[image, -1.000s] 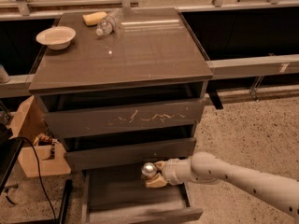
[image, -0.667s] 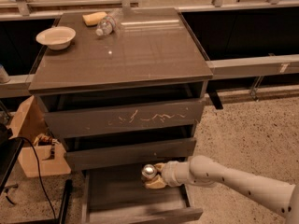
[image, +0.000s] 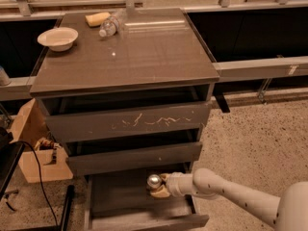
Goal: Place orange can into bottom drawer
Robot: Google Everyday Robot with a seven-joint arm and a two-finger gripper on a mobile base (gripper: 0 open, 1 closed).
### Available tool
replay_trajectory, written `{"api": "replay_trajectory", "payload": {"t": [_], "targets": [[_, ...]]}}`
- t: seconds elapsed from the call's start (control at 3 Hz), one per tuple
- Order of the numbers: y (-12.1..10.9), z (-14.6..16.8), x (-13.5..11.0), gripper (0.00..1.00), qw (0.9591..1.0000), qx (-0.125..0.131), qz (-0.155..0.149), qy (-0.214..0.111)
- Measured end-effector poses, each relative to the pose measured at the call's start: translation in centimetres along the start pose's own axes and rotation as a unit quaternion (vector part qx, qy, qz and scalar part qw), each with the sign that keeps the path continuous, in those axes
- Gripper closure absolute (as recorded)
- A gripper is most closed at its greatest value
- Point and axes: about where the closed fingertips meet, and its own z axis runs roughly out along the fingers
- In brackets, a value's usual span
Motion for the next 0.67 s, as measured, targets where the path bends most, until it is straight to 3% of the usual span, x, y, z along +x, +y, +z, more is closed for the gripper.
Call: {"api": "replay_trajectory", "payload": {"t": [0.67], "targets": [[-0.6, 2.5, 4.7, 1.00, 0.9999, 0.004, 0.004, 0.015]]}}
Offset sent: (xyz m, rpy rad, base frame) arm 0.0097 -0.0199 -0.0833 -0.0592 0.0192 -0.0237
